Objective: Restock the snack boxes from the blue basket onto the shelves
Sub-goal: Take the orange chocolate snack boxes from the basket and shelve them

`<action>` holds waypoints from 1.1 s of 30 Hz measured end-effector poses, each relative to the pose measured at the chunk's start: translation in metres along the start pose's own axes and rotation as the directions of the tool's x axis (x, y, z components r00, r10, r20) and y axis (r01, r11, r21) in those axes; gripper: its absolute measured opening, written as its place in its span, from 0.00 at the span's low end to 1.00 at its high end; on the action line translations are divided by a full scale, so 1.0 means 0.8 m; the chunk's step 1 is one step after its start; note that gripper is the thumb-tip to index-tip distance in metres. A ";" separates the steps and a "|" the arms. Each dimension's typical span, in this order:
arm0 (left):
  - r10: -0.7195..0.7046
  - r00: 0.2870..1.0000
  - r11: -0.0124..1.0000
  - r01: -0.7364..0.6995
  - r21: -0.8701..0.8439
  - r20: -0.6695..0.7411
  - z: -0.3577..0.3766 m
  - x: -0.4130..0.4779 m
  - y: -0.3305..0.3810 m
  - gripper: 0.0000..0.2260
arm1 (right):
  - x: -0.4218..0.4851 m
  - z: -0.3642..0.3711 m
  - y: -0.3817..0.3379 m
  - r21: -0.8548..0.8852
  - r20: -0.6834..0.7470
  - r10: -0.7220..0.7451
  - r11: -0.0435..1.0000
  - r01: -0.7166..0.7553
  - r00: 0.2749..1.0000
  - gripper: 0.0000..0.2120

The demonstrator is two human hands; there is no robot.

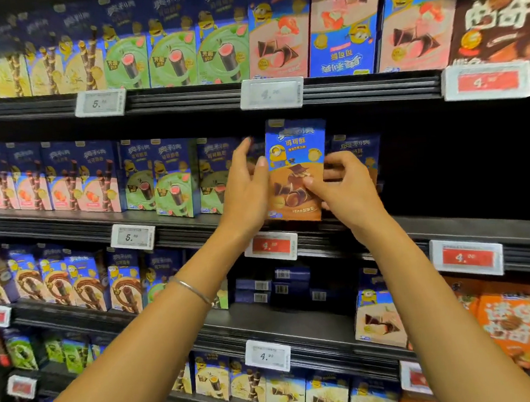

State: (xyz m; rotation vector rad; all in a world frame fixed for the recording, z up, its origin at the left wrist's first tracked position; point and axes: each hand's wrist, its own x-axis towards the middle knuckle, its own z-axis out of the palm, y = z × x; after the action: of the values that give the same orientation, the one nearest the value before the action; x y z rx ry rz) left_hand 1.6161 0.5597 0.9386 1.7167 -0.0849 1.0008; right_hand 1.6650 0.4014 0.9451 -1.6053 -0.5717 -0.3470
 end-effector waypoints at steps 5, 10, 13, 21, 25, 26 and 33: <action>0.273 0.948 0.577 -0.297 0.761 0.164 -0.004 0.037 -0.009 0.26 | 0.016 -0.029 0.020 -0.307 -0.200 -0.028 0.951 -0.036 0.979 0.20; 0.200 0.912 0.311 -0.407 0.859 0.359 -0.002 0.075 0.005 0.40 | 0.024 -0.022 0.039 -0.491 -0.213 -0.048 0.869 -0.065 0.976 0.17; 0.119 0.898 0.254 -0.439 0.862 0.423 -0.005 0.092 0.006 0.43 | 0.030 -0.015 0.039 -0.546 -0.222 -0.057 0.834 -0.076 0.973 0.13; 0.186 0.892 0.207 -0.446 0.871 0.413 -0.004 0.095 0.007 0.39 | 0.037 0.003 0.038 -0.629 -0.229 -0.034 0.768 -0.121 0.973 0.11; 0.201 0.894 0.205 -0.439 0.875 0.401 -0.007 0.094 0.004 0.40 | 0.041 0.010 0.038 -0.667 -0.231 -0.036 0.733 -0.132 0.972 0.10; 0.205 0.892 0.200 -0.441 0.875 0.402 -0.008 0.094 0.003 0.40 | 0.042 0.011 0.038 -0.677 -0.231 -0.034 0.724 -0.135 0.972 0.09; 0.245 0.875 0.196 -0.465 0.863 0.416 -0.008 0.091 0.003 0.37 | 0.047 0.013 0.039 -0.690 -0.228 -0.032 0.710 -0.139 0.973 0.09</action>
State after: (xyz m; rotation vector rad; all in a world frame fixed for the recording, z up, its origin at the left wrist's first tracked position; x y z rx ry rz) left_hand 1.6580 0.5942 0.9879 3.0721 0.0110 1.3655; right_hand 1.7118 0.4165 0.9383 -2.2777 -0.2059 -0.7627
